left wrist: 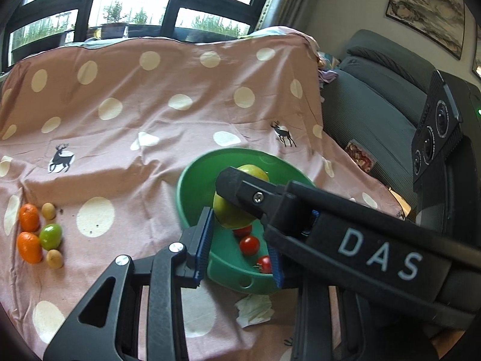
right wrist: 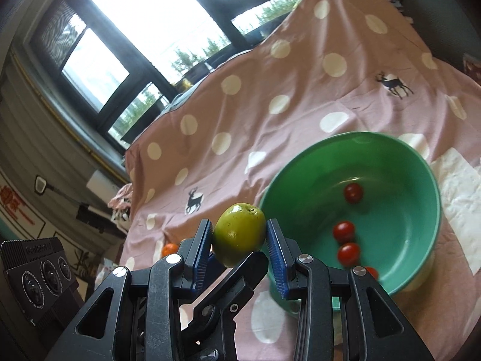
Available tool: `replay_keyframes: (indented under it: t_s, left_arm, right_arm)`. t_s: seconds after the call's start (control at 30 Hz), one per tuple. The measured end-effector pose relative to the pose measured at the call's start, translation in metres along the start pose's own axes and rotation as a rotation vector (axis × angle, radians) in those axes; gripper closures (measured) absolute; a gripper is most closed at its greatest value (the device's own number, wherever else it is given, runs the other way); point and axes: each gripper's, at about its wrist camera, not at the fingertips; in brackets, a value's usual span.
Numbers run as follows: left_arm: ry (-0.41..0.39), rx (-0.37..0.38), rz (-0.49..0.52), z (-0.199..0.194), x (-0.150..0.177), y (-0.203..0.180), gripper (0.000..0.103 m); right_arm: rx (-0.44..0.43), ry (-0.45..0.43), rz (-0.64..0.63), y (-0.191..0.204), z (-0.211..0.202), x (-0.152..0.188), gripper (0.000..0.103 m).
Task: Organize fruits
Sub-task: 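Lift the apple with the right tool and carry it over the green bowl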
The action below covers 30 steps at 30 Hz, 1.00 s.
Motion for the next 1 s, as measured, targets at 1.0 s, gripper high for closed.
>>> replay_keyframes:
  t_s: [1.0]
  left_arm:
    - [0.179,0.132,0.021,0.064,0.005,-0.024,0.070]
  right_arm:
    - [0.161,0.037,0.140,-0.065,-0.003,-0.005,0.064]
Point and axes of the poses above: each gripper's, at about its wrist camera, not at the fingertips, and z roughly the way its jaws point, y to its left, x to its underside, and after that the axes turned 2 degrees about y, right-handed
